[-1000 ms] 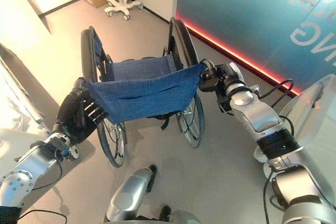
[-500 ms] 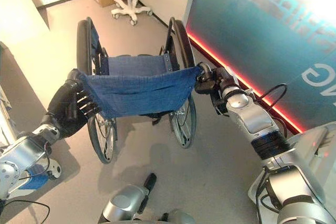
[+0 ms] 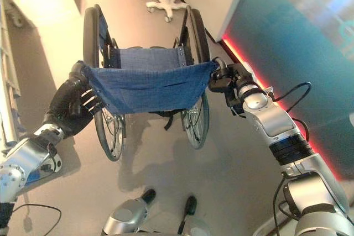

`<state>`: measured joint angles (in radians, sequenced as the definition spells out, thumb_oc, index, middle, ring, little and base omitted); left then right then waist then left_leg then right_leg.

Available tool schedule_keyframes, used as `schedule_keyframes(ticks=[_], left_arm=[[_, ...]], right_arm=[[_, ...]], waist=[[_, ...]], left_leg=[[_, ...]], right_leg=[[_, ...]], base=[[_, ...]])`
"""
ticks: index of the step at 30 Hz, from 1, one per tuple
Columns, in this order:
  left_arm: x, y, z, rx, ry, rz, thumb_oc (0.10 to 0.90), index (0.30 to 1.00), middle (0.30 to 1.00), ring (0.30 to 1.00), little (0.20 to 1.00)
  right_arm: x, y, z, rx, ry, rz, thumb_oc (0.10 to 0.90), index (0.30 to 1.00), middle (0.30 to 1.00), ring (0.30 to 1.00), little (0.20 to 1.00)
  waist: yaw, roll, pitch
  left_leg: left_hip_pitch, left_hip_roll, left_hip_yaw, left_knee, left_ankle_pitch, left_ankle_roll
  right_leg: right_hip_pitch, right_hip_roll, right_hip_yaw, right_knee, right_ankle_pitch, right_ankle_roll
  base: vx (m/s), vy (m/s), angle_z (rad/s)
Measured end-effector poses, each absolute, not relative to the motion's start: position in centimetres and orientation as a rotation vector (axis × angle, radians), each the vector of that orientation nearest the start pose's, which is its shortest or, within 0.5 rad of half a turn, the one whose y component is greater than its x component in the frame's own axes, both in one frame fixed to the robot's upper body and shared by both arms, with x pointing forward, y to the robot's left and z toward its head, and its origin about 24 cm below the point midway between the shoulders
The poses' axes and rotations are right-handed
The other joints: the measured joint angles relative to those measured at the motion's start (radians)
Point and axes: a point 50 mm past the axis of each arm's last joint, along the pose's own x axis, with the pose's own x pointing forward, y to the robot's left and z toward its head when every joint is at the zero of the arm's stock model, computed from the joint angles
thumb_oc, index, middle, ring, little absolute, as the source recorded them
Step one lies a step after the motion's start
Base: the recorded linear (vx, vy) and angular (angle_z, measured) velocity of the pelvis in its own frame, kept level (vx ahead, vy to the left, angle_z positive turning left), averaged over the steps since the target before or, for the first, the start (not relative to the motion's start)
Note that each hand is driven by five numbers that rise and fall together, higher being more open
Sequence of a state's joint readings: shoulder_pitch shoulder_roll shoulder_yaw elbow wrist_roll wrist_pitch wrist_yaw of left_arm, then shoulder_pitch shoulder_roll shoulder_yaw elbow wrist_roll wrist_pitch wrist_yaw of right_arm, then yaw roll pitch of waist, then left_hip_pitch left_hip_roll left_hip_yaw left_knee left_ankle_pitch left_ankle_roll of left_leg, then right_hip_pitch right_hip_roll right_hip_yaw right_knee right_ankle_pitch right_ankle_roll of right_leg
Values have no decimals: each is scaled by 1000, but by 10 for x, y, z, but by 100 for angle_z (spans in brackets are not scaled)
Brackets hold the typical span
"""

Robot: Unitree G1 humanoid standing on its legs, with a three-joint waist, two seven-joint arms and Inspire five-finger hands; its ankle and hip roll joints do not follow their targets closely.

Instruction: Push the wheelchair next to the bed

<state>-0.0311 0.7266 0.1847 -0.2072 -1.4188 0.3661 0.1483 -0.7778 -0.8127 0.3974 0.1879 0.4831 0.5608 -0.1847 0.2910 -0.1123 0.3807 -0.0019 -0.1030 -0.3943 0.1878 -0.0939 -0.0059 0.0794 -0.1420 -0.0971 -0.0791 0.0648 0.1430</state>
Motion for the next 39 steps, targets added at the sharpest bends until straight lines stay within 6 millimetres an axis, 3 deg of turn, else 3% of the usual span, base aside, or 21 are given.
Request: schedule_keyframes(ticks=[5,7,9,10,11,12,15,17,20,22,24,26,27,28,29,30,31,33,36,37,39], left_arm=[[247,257,134,-627,121,-94,400,300,300,300,300],[244,257,128,-634,138,-83,400,300,300,300,300],[242,259,123,-642,154,-61,400,300,300,300,300],[240,264,123,-643,149,-42,400,300,300,300,300],[240,268,125,-631,144,-24,400,300,300,300,300],[239,269,123,-637,146,-11,400,300,300,300,300],[237,272,125,-679,96,5,400,300,300,300,300],[239,267,125,-698,91,-18,400,300,300,300,300],[240,262,125,-706,82,-72,400,300,300,300,300],[239,261,124,-698,81,-94,400,300,300,300,300],[236,263,124,-683,85,-110,400,300,300,300,300],[238,267,126,-654,95,-98,400,300,300,300,300],[241,268,126,-659,101,-99,400,300,300,300,300],[245,266,124,-669,117,-94,400,300,300,300,300],[247,266,126,-657,123,-93,400,300,300,300,300],[248,267,129,-643,120,-97,400,300,300,300,300],[249,268,132,-623,122,-101,400,300,300,300,300],[249,269,133,-588,150,-97,400,300,300,300,300],[256,264,143,-544,156,-125,400,300,300,300,300],[262,258,146,-557,153,-151,400,300,300,300,300],[269,250,147,-574,163,-184,400,300,300,300,300]], right_arm=[[358,-222,190,-521,130,-56,400,300,300,300,300],[358,-220,185,-534,152,-48,400,300,300,300,300],[357,-218,184,-542,154,-35,400,300,300,300,300],[358,-213,186,-552,146,-18,400,300,300,300,300],[358,-209,185,-551,144,-5,400,300,300,300,300],[358,-209,183,-553,154,-2,400,300,300,300,300],[361,-197,189,-546,126,10,400,300,300,300,300],[361,-202,189,-546,133,-10,400,300,300,300,300],[361,-210,188,-552,130,-40,400,300,300,300,300],[358,-212,181,-535,130,-37,400,300,300,300,300],[358,-212,175,-529,138,-31,400,300,300,300,300],[358,-212,173,-528,147,-28,400,300,300,300,300],[358,-215,174,-536,149,-36,400,300,300,300,300],[359,-215,174,-538,150,-41,400,300,300,300,300],[359,-216,173,-537,154,-45,400,300,300,300,300],[359,-216,173,-535,155,-44,400,300,300,300,300],[358,-216,170,-530,164,-41,400,300,300,300,300],[357,-217,170,-530,162,-45,400,300,300,300,300],[355,-226,183,-546,125,-72,400,300,300,300,300],[354,-234,190,-548,102,-93,400,300,300,300,300],[352,-243,199,-570,76,-119,400,300,300,300,300]], waist=[[-2,1,1],[-4,13,8],[-17,39,23],[-12,27,27],[-1,-12,33],[3,-23,35],[14,-11,32],[14,-11,32],[10,23,31],[26,43,17],[55,52,-6],[55,28,-21],[45,20,-27],[31,39,-34],[25,50,-39],[32,48,-39],[23,19,-40],[7,10,-42],[-2,25,-38],[-12,60,-32],[-42,108,-24]], left_leg=[[7,66,124,-6,40,-63],[17,89,157,16,74,-91],[21,117,168,68,84,-85],[1,113,200,110,84,-86],[-35,75,229,197,78,-91],[-59,59,235,250,50,-98],[-153,67,219,305,-16,-88],[-224,65,350,232,-9,-91],[-302,74,521,113,58,-122],[-306,79,532,87,76,-112],[-296,64,507,92,91,-50],[-283,22,508,78,88,-44],[-276,-8,513,72,62,-6],[-268,-9,501,69,63,24],[-250,-4,469,60,113,85],[-239,-9,449,61,142,123],[-214,-40,420,34,147,128],[-165,-84,351,-28,177,139],[-138,-108,194,-95,215,149],[-124,-98,84,-120,233,124],[-113,-79,20,-139,231,112]], right_leg=[[44,59,-46,32,-28,-43],[30,79,-82,140,-48,-71],[-35,114,-108,228,-141,-126],[-29,135,-107,116,-135,-138],[-31,111,-131,68,15,-176],[-17,95,-157,74,-29,-195],[28,160,-172,41,-93,-205],[53,166,-237,20,-107,-211],[110,200,-382,21,-166,-202],[120,220,-409,80,-229,-192],[115,222,-405,173,-312,-175],[92,200,-363,267,-369,-171],[83,182,-345,331,-408,-140],[44,175,-335,469,-411,-113],[1,173,-303,616,-400,-57],[-34,174,-257,719,-389,-10],[-70,179,-170,813,-366,27],[-78,181,-75,798,-383,-5],[-86,168,-59,596,-439,-103],[-110,192,-40,511,-448,-120],[-146,195,3,372,-413,-110]], base=[[82,-253,55],[100,-246,35],[104,-226,23],[140,-237,31],[101,-122,30],[134,-129,30],[225,-144,12],[273,-166,36],[346,-216,28],[326,-120,-14],[433,-76,-19],[344,11,26],[327,32,63],[320,6,65],[223,-35,38],[171,-59,41],[181,-63,45],[141,-54,56],[137,-140,46],[63,-175,50],[113,-325,71]])
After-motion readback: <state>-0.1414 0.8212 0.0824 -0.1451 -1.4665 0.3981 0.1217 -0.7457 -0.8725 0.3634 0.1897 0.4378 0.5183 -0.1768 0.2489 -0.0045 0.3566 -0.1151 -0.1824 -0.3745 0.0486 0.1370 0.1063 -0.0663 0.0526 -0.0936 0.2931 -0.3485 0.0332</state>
